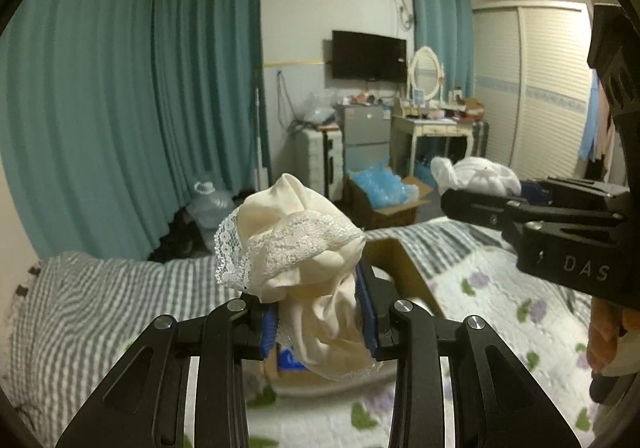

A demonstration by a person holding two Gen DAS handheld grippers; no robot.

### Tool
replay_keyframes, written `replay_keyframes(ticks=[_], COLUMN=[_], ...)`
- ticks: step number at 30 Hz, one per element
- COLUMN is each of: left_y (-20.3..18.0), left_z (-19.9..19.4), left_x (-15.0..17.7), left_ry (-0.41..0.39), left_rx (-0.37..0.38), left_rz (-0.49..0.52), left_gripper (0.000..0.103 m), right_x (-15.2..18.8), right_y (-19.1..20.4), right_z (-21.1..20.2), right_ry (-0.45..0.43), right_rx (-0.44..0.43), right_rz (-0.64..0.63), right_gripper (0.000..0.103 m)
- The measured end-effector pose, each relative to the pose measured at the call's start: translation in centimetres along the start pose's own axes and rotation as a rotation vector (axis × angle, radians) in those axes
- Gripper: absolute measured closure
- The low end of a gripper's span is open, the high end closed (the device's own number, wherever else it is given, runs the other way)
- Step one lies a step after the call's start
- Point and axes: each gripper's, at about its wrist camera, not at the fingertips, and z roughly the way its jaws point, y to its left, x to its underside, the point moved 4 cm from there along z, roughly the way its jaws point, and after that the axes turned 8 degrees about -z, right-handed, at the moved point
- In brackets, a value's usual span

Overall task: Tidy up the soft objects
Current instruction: 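Drop the cotton puff and lace cloth into the box, opening both tools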

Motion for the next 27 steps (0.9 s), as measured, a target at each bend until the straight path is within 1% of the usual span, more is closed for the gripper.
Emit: replay_keyframes(ticks=[2, 4, 8, 11, 13, 14, 15, 16, 17, 18, 19, 20, 21, 24, 27], left_y=[0.4, 0.5, 0.8, 1.1, 1.4, 1.5, 1.5, 1.6, 1.4, 1.4, 1.4, 1.4, 1.4, 1.6, 1.3], left_z=[2.4, 4.8, 9.6, 12.7, 14.3, 15.1, 15.7, 16.4, 16.7, 16.8, 16.9, 16.8, 16.5, 15.2, 13.0], left_x=[-0.4, -0.3, 1.0, 2.4, 3.3, 3.6, 3.8, 4.4, 4.6, 5.0, 5.2, 5.3, 5.2, 4.5, 3.2], left_ry=[0.004, 0.023, 0.055, 0.083, 0.098, 0.108, 0.119, 0.138, 0.148, 0.154, 0.159, 0.155, 0.146, 0.111, 0.090], left_rx=[-0.004, 0.004, 0.001, 0.006, -0.002, -0.006, -0.005, -0.008, -0.013, -0.024, -0.045, -0.065, -0.072, -0.125, -0.153], left_rz=[-0.006, -0.008, 0.033, 0.040, 0.040, 0.041, 0.044, 0.049, 0.056, 0.061, 0.066, 0.069, 0.062, 0.043, 0.042], left_gripper=[0.071, 0.071, 0.070, 0.070, 0.067, 0.067, 0.064, 0.058, 0.044, 0.035, 0.031, 0.025, 0.021, 0.020, 0.020], right_x=[0.1, 0.6, 2.2, 4.0, 5.5, 6.0, 6.4, 6.7, 6.8, 6.8, 6.8, 6.7, 6.6, 5.9, 4.4], right_y=[-1.1, -2.1, -3.1, -3.5, -3.9, -4.1, -4.4, -4.7, -5.0, -5.3, -5.5, -5.8, -6.0, -6.6, -6.6], right_z=[3.1, 6.2, 11.5, 14.4, 15.4, 15.7, 15.8, 15.8, 15.9, 15.9, 15.8, 15.5, 15.1, 13.3, 9.9], right_ry=[0.028, 0.064, 0.116, 0.144, 0.159, 0.161, 0.155, 0.147, 0.142, 0.142, 0.141, 0.139, 0.136, 0.123, 0.098], right_rx=[-0.015, -0.042, -0.050, -0.065, -0.061, -0.051, -0.044, -0.038, -0.030, -0.027, -0.023, -0.012, -0.001, 0.027, 0.050], right_rz=[0.029, 0.056, 0.048, 0.045, 0.037, 0.034, 0.037, 0.046, 0.058, 0.068, 0.073, 0.074, 0.075, 0.088, 0.086], right_gripper=[0.065, 0.065, 0.065, 0.062, 0.060, 0.058, 0.050, 0.036, 0.023, 0.021, 0.021, 0.021, 0.021, 0.020, 0.020])
